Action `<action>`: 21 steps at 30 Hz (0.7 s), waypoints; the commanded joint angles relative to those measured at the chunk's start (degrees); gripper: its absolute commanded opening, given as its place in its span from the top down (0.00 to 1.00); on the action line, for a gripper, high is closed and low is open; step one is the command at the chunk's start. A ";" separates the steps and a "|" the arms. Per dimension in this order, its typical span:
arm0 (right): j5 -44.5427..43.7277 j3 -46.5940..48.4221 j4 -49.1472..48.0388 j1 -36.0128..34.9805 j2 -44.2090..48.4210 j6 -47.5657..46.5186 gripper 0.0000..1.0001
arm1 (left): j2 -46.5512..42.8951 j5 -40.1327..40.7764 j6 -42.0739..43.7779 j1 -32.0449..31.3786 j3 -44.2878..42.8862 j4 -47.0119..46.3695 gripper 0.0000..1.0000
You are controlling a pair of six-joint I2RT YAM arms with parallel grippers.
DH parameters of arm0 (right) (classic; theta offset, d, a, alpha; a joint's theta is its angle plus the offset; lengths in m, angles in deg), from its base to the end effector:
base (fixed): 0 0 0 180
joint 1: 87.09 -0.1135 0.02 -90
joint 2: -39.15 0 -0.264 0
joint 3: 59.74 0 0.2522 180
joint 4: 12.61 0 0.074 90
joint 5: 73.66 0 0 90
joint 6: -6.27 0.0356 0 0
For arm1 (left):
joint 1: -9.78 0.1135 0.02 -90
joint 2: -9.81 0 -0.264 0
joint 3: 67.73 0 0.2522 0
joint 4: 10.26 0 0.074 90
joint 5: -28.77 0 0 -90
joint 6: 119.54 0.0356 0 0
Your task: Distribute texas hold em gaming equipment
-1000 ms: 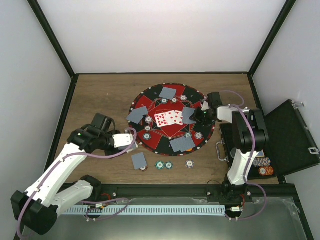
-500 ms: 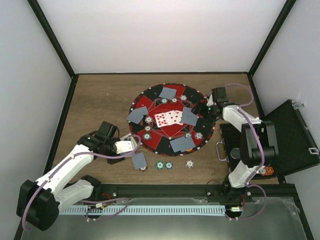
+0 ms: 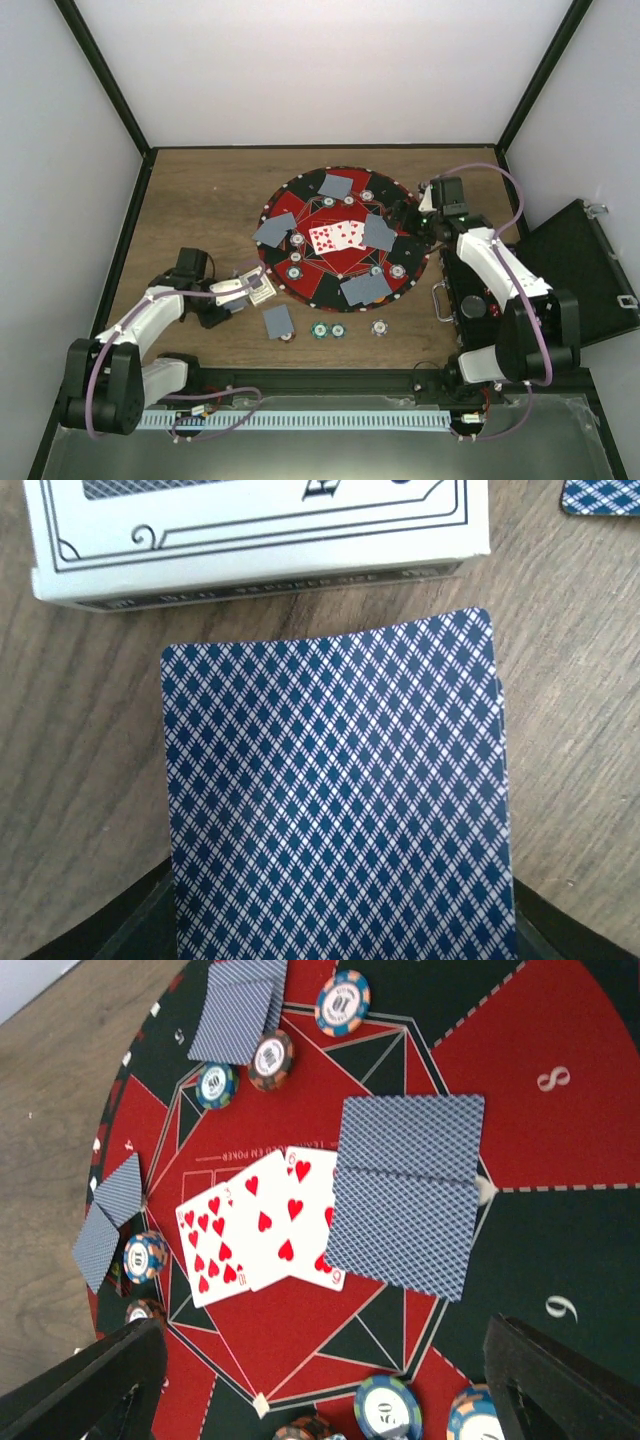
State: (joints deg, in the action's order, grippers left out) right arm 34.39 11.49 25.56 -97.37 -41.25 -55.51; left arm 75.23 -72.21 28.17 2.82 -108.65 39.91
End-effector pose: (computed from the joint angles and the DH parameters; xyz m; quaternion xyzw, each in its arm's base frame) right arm 0.2913 0.0640 0.2543 0.0871 0.9176 0.2564 0.2910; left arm 0.1664 -0.0271 0.1439 0.5384 0.8267 -0.0288 0.1606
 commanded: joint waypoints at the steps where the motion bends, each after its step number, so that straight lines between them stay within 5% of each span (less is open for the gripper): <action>1: 0.31 -2.88 0.79 -0.50 2.83 1.51 0.11 | 0.47 0.50 3.12 0.73 2.03 -4.24 0.81; 5: 0.09 -4.36 1.07 -0.61 4.38 1.54 0.10 | 2.50 0.55 1.88 0.76 0.44 -3.08 0.13; 6: -0.23 -4.41 1.42 -0.57 4.68 1.42 0.09 | 3.00 0.63 1.47 0.76 -0.24 -2.34 0.02; 9: -1.75 -4.22 2.18 -0.61 5.37 0.85 0.00 | 2.69 -0.46 1.26 0.77 -2.33 0.63 0.00; 16: -6.59 -2.54 2.50 -0.61 5.41 -0.34 0.00 | 0.22 -6.94 -2.33 0.81 -10.70 5.31 0.00; 21: -19.08 -2.73 0.75 -0.61 5.94 0.42 0.00 | 1.61 -10.82 -13.49 0.98 -17.00 -1.80 0.00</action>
State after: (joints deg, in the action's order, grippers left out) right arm 27.48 7.10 27.28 -97.44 -36.88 -55.00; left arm 76.46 -78.02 23.91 3.50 -121.72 43.75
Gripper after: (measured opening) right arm 0.999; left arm 0.999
